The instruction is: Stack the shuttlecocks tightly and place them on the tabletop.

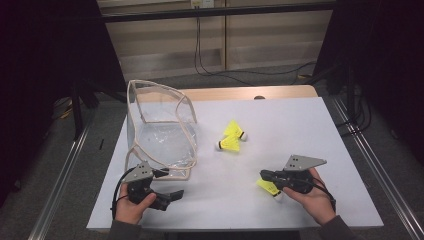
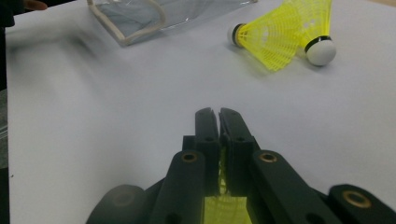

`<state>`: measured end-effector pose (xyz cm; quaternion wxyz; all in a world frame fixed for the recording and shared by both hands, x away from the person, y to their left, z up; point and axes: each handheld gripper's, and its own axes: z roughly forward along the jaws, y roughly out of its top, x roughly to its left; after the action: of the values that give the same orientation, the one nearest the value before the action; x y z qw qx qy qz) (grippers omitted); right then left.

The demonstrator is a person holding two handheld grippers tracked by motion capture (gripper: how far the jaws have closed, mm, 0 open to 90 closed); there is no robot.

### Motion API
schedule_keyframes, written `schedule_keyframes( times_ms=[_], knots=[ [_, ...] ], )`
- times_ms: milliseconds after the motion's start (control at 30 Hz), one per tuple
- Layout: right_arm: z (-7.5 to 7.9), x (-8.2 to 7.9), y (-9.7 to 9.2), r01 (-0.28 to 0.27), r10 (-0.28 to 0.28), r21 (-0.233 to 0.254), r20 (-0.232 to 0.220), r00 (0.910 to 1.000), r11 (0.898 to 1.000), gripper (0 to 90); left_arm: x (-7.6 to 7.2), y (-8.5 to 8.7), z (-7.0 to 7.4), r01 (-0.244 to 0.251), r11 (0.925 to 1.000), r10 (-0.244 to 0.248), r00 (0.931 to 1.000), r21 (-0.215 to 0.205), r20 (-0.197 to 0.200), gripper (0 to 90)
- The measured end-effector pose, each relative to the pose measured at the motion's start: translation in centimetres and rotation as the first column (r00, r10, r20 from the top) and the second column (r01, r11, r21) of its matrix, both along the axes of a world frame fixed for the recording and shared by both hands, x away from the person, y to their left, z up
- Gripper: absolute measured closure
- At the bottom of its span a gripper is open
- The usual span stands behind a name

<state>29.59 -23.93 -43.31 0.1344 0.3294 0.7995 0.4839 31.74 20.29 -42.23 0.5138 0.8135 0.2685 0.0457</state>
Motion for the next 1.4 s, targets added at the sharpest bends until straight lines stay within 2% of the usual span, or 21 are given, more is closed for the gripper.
schedule_keyframes(
  times_ms=[167,267,400,567,833,1233,1400],
  knots=[
    [0.4,1.2,-0.1,0.048,-0.048,0.010,0.028,0.9984,0.999,86.6,0.0,0.0,0.0,-0.001,1.0000,0.001,1.0000,-0.002,0.001,4.1],
    [0.5,2.6,-0.1,0.091,-0.091,0.006,0.046,0.9948,0.996,85.3,0.0,0.0,0.0,-0.001,1.0000,0.001,1.0000,0.000,0.000,4.1],
    [0.6,3.8,0.2,0.121,-0.121,-0.004,0.064,0.9907,0.993,84.8,0.1,0.0,0.0,-0.002,1.0000,0.002,1.0000,-0.002,0.001,4.1],
    [0.4,4.5,0.6,0.126,-0.125,-0.019,0.055,0.9906,0.992,84.3,0.1,0.0,0.0,-0.002,1.0000,0.002,1.0000,0.000,0.000,4.1],
    [-0.1,4.1,0.5,0.115,-0.114,-0.039,0.046,0.9925,0.993,81.2,0.0,0.0,0.0,-0.003,1.0000,0.003,1.0000,0.001,0.001,4.1],
    [-0.3,2.7,-0.6,0.120,-0.120,-0.019,0.023,0.9925,0.993,74.5,0.0,-0.1,0.0,-0.004,1.0000,0.004,1.0000,0.001,0.001,4.1],
    [-0.5,2.4,-1.0,0.132,-0.132,-0.031,0.015,0.9912,0.991,70.1,0.0,-0.1,0.0,-0.006,1.0000,0.006,1.0000,-0.001,0.001,4.1]
  ],
)
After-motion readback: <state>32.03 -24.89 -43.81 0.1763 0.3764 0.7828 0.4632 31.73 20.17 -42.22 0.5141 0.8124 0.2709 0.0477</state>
